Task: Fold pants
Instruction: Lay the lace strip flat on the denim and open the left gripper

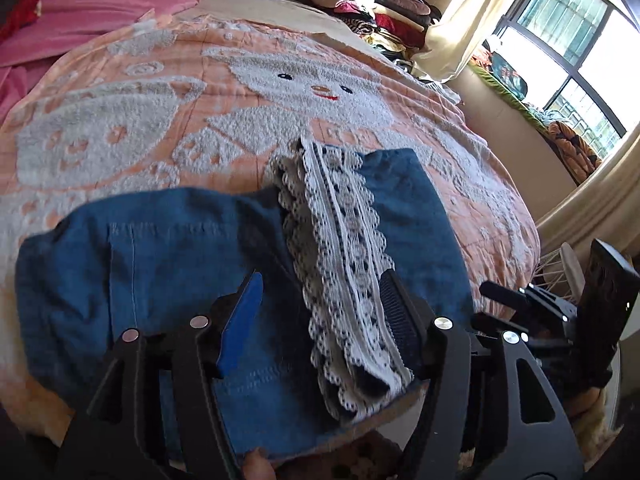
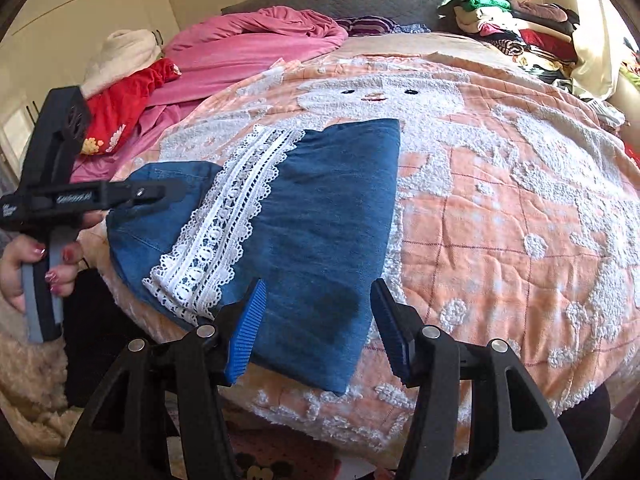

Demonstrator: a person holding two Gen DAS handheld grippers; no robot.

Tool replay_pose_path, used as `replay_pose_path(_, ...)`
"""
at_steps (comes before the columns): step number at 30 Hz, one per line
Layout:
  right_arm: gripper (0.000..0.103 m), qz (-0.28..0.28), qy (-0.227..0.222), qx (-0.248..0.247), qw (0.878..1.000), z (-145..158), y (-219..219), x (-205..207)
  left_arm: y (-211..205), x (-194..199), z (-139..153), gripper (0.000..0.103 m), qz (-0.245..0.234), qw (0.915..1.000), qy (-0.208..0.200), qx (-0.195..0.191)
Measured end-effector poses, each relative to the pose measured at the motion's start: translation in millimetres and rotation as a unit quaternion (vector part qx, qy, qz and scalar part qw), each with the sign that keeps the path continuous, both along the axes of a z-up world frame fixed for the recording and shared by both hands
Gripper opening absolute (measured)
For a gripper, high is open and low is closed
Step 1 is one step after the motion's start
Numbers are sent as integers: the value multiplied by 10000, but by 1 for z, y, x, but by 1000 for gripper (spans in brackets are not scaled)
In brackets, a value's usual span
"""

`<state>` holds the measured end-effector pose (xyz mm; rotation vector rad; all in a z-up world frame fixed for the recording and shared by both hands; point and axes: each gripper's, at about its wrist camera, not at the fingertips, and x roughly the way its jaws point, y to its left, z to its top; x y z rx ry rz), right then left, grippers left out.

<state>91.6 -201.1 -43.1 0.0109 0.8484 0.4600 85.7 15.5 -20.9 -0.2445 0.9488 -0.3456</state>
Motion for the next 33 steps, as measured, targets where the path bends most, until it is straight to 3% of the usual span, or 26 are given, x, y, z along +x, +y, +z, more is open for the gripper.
replay_pose_path(5, 53, -39, 13, 8, 10000, -4, -3, 5, -10, -27, -15, 53, 82, 9993, 269, -249)
replay_pose_path(7, 57, -29, 67, -27, 10000, -6, -3, 7, -15, -31, -23, 53, 168, 9988, 429, -181)
replay_pose_path(11, 57, 32, 299, 46, 9995, -13, -3, 13, -19, -34, -39, 51, 282, 9958, 680, -546)
replay_pose_path(13, 57, 36, 412, 90, 9991, -18, -3, 16, -22, -36, -39, 45, 397, 9959, 645, -491)
replay_pose_path(15, 58, 105, 527, 156, 9984, -23, -2, 17, -24, -35, -41, 20, 457, 9947, 671, -625)
replay_pose_path(16, 58, 170, 573, 165, 9981, -26, 0, 18, -26, -34, -42, 17, 470, 9946, 684, -629)
replay_pose_path(18, 48, 211, 570, 105, 9981, -27, 3, 16, -27, -35, -42, 11, 436, 9931, 771, -773)
replay_pose_path(20, 46, 229, 530, 112, 9983, -24, 0, 12, -25, -42, -35, 10, 326, 9923, 744, -933)
replay_pose_path(22, 47, 208, 512, 105, 9984, -23, -3, 8, -25, -50, -32, 10, 325, 9952, 617, -688)
replay_pose_path(25, 47, 163, 560, -33, 9983, -31, -3, 5, -25, -48, -49, 12, 450, 9942, 826, -525)
replay_pose_path(28, 47, 133, 537, -74, 9984, -30, -4, 4, -32, -49, -43, 14, 355, 9969, 661, -231)
replay_pose_path(33, 53, -90, 237, -197, 9995, -14, -12, -3, -31, -47, -40, 18, 383, 9969, 645, -240)
